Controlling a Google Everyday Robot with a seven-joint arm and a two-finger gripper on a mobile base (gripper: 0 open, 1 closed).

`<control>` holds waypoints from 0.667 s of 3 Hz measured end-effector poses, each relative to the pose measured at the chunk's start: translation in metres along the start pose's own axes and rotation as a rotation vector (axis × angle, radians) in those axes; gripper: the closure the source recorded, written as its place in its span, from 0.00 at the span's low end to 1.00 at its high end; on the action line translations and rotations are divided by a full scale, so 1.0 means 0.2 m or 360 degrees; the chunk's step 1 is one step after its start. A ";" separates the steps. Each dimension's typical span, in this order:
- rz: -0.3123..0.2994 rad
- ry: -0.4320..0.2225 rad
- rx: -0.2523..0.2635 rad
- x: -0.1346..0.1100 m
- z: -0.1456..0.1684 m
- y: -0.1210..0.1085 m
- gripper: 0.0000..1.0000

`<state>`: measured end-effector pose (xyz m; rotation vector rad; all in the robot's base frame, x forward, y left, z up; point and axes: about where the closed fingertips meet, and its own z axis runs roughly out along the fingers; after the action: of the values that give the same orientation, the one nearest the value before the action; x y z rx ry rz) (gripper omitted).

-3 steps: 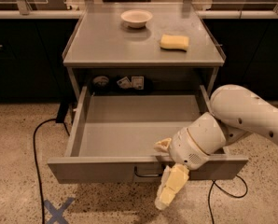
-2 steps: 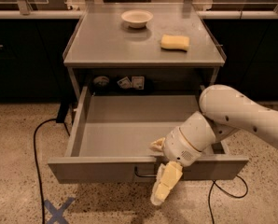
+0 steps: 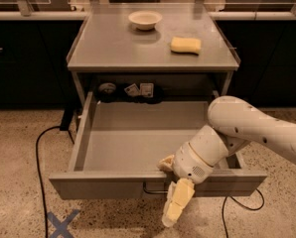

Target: Open top drawer

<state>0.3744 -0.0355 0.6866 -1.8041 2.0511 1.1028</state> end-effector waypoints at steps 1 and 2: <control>0.0033 -0.0062 -0.0004 -0.03 0.01 0.22 0.00; 0.0029 -0.0054 -0.0015 -0.03 0.02 0.21 0.00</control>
Offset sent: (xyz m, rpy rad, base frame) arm -0.0558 0.0066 0.0279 0.0458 0.0362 -0.0550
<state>0.3362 -0.0287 0.7033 -1.7621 2.0505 1.1416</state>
